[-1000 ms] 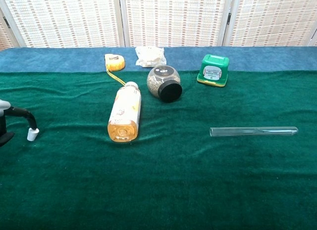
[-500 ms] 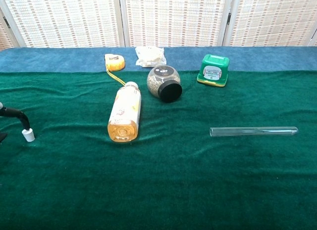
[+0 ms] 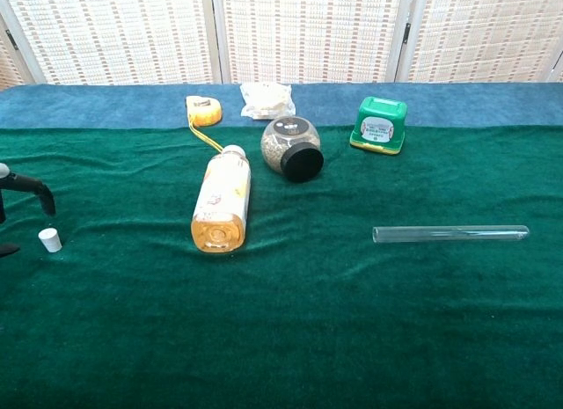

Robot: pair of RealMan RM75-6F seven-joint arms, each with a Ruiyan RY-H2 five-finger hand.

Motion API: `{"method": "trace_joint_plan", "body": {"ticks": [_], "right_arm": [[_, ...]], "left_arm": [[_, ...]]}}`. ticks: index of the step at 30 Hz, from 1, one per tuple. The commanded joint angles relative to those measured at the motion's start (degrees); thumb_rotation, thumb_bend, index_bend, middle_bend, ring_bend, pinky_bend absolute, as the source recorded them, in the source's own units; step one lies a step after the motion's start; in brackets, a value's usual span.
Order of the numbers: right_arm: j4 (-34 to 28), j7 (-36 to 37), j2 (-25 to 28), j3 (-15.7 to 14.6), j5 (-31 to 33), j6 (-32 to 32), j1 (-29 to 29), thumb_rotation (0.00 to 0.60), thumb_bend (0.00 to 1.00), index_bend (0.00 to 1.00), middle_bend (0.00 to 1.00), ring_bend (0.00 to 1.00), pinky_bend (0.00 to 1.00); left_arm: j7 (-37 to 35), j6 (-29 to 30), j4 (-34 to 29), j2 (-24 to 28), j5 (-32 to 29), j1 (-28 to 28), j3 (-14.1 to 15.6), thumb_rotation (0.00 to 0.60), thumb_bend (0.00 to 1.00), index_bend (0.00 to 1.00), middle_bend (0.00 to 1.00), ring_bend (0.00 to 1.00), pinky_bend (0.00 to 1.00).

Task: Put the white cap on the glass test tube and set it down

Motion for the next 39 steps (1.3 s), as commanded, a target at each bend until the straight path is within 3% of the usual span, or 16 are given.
{"method": "trace_joint_plan", "body": {"ticks": [1,39], "right_arm": [[0.2,0.2,0.0,0.0,0.1,0.0,0.0,0.600,0.36,0.07,0.14,0.16,0.02],[0.2,0.4,-0.1,0.1,0.7,-0.3,-0.1,0.600,0.36,0.07,0.14,0.16,0.02]], "left_arm": [[-0.2,-0.6,1.9,-1.5,-0.4,-0.5,-0.5,0.600,0.38,0.41,1.00,0.88,0.82],[-2.5,-2.8,8.1,-5.9,-1.1,-2.2,-1.2,0.600,0.40,0.50,1.00,0.88,0.82]]}}
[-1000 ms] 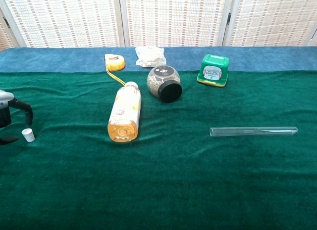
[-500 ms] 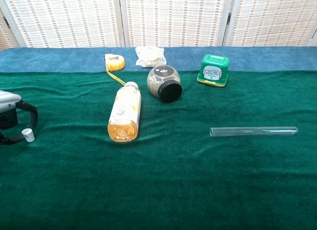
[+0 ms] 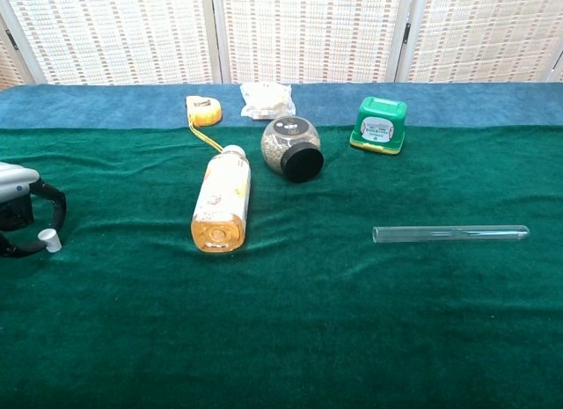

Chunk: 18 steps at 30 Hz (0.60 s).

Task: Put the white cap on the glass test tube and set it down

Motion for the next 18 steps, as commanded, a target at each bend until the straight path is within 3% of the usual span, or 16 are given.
{"method": "trace_joint_plan", "body": {"ticks": [1,7,18], "right_arm": [[0.0,0.0,0.0,0.0,0.0,-0.1,0.0,0.600,0.36,0.07,0.14,0.16,0.02],[-0.2,-0.2,0.0,0.0,0.0,-0.2,0.1,0.600,0.36,0.07,0.14,0.16,0.02],[-1.3,-1.8,0.6,-0.1,-0.5,-1.3,0.9,0.600,0.36,0.08,0.15,0.17,0.02]], "left_arm": [[-0.4,0.0,0.3,-0.2,0.1,0.0,0.0,0.600,0.40,0.51,1.00,0.88,0.82],[-1.1,0.2,1.1,-0.6,0.7,0.0,0.0,0.600,0.41,0.54,1.00,0.88,0.82],[-6.0,2.2,0.3,1.0,2.5,0.8,-0.6,0.600,0.51,0.60,1.00,0.89,0.83]]}}
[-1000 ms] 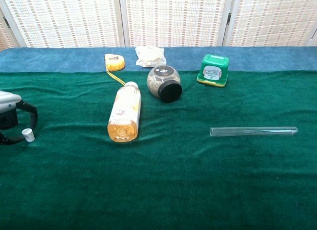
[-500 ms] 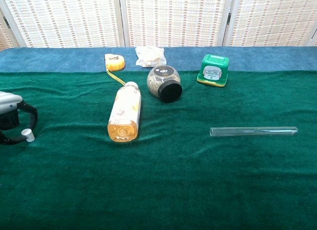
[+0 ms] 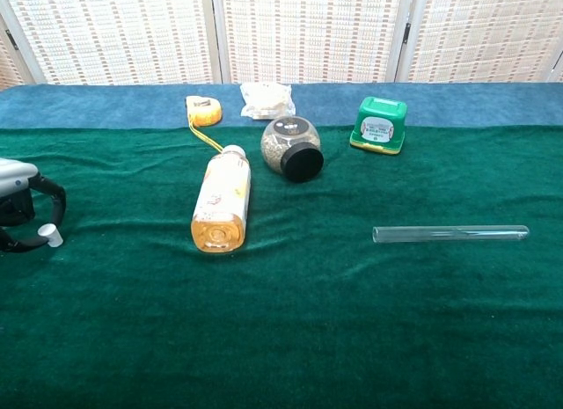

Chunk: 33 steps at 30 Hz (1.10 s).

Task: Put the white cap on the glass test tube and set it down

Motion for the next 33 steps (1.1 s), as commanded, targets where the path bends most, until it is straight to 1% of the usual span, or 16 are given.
{"method": "trace_joint_plan", "body": {"ticks": [1,5,8,11,14,15,16,17,18,19,22,25,28,33], "right_arm": [[-0.8,-0.9,0.5,-0.1,-0.2,-1.1,0.7,0.600,0.36,0.09,0.15,0.18,0.02],[-3.7,-2.0,1.9,-0.5,0.3,-6.3,3.1,0.600,0.36,0.09,0.17,0.19,0.06],[-5.3,-4.8,2.0,0.1,0.8,-10.7,6.1,0.600,0.36,0.09,0.20,0.21,0.09],[-6.2,-8.2,0.9,0.9,2.0,-14.8,8.8,0.600,0.36,0.09,0.28,0.29,0.20],[-6.8,-11.2,0.0,1.6,4.1,-19.1,11.4,0.600,0.36,0.10,0.37,0.40,0.33],[-6.8,-12.4,-0.8,2.0,4.9,-20.5,12.4,0.600,0.36,0.11,0.41,0.47,0.41],[-6.6,-13.2,-1.5,2.4,5.6,-21.4,13.1,0.600,0.36,0.13,0.48,0.57,0.52],[-6.4,-13.9,-2.3,2.7,6.2,-22.2,13.8,0.600,0.36,0.14,0.52,0.62,0.57],[-6.1,-14.7,-3.3,3.1,7.1,-23.3,14.8,0.600,0.36,0.17,0.59,0.70,0.66],[-5.7,-15.3,-4.1,3.4,7.6,-24.0,15.4,0.600,0.36,0.20,0.65,0.76,0.72],[-4.2,-17.1,-7.1,4.2,9.4,-25.8,17.3,0.600,0.36,0.28,0.77,0.88,0.85],[-2.3,-18.5,-10.0,5.0,11.8,-27.5,19.0,0.600,0.36,0.33,0.85,0.96,0.95],[-0.3,-19.2,-12.7,5.7,14.4,-28.8,20.3,0.600,0.36,0.36,0.88,1.00,1.00],[2.6,-20.2,-15.9,6.1,17.5,-31.0,22.3,0.600,0.36,0.38,0.89,1.00,1.00]], "left_arm": [[-2.3,1.3,-1.1,1.3,0.9,0.6,-0.4,0.600,0.52,0.60,1.00,0.89,0.83],[-4.6,3.3,-2.9,3.2,2.1,1.4,-0.7,0.600,0.53,0.61,1.00,0.89,0.84],[-5.9,4.9,-4.8,4.6,3.3,2.2,-0.7,0.600,0.53,0.61,1.00,0.89,0.84],[-6.5,5.8,-6.3,5.6,4.5,2.6,-0.4,0.600,0.53,0.61,1.00,0.89,0.84],[-6.3,6.3,-7.4,6.3,5.3,2.9,0.0,0.600,0.53,0.61,1.00,0.89,0.84],[-6.2,6.5,-7.8,6.5,5.5,3.0,0.1,0.600,0.53,0.61,1.00,0.89,0.84],[-6.1,6.5,-8.1,6.6,5.6,3.1,0.2,0.600,0.53,0.61,1.00,0.89,0.84],[-6.0,6.6,-8.3,6.8,5.6,3.2,0.3,0.600,0.53,0.61,1.00,0.89,0.84],[-5.9,6.5,-8.6,6.9,5.6,3.2,0.4,0.600,0.53,0.61,1.00,0.89,0.84],[-5.8,6.5,-8.7,7.0,5.6,3.3,0.4,0.600,0.53,0.61,1.00,0.89,0.84],[-5.5,6.3,-9.0,7.1,5.5,3.4,0.5,0.600,0.53,0.61,1.00,0.89,0.84],[-5.3,6.0,-9.1,7.2,5.3,3.5,0.6,0.600,0.53,0.61,1.00,0.89,0.84],[-5.3,5.7,-8.8,7.0,5.2,3.5,0.7,0.600,0.53,0.61,1.00,0.89,0.84],[-5.8,5.2,-8.1,6.7,5.1,3.5,0.8,0.600,0.53,0.61,1.00,0.89,0.84]]}}
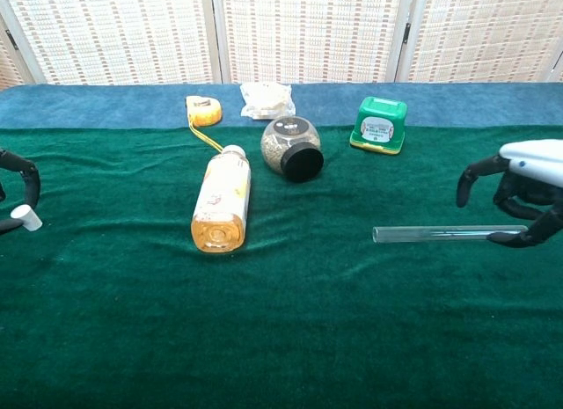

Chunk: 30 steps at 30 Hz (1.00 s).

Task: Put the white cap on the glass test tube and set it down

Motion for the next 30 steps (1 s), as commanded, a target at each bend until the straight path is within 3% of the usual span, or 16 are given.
{"method": "trace_joint_plan", "body": {"ticks": [1,15,30], "right_arm": [[1.6,-0.8,-1.7,0.4,1.6,-1.3,1.3,0.600,0.36,0.38,0.89,1.00,1.00],[6.6,-3.5,-5.9,0.4,6.0,-2.3,4.3,0.600,0.36,0.45,0.91,1.00,1.00],[7.9,-5.1,-7.3,-0.1,9.3,-3.6,6.4,0.600,0.36,0.48,0.91,1.00,1.00]], "left_arm": [[-0.2,-0.2,0.4,-0.2,0.0,0.0,0.1,0.600,0.53,0.61,1.00,0.89,0.84],[-1.0,-0.9,1.3,-0.6,0.4,0.0,0.3,0.600,0.53,0.61,1.00,0.89,0.84],[-1.2,-1.3,1.6,-0.7,0.2,0.1,0.3,0.600,0.53,0.61,1.00,0.89,0.84]]}}
